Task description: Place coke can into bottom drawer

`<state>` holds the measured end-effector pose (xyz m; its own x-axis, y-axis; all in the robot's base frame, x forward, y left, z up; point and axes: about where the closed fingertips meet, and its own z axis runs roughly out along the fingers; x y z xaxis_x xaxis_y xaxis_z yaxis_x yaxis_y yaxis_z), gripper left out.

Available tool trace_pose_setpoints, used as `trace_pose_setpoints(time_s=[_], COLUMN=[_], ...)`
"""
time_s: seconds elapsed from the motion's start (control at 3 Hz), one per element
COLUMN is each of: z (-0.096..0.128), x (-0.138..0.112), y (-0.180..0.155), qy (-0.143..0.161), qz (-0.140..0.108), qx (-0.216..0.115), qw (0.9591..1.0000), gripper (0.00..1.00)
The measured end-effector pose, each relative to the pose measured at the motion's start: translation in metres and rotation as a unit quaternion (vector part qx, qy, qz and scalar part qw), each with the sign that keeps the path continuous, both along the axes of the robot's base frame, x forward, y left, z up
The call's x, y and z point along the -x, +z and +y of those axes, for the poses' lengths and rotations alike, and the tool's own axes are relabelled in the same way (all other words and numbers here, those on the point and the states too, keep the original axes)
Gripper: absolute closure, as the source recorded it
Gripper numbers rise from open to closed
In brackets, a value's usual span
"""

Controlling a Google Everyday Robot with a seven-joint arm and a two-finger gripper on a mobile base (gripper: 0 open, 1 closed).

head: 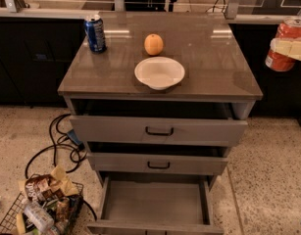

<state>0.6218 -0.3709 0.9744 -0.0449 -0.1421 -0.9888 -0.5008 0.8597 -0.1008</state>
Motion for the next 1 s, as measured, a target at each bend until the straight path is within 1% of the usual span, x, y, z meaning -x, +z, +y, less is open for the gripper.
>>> trace_pose_setpoints(time_s=[0.33,0.67,1.0], z=[0.0,0.0,-0.003], x=[0.005,0.054,0.091], y=[0.003,-0.016,-0.03], qy=[0.008,0.047,0.072], qz=[-0.002,0.009,0.018], qx=[0.005,0.016,0.021], qw=[1.0,0.9987,0.997], gripper=[1.0,1.0,1.0])
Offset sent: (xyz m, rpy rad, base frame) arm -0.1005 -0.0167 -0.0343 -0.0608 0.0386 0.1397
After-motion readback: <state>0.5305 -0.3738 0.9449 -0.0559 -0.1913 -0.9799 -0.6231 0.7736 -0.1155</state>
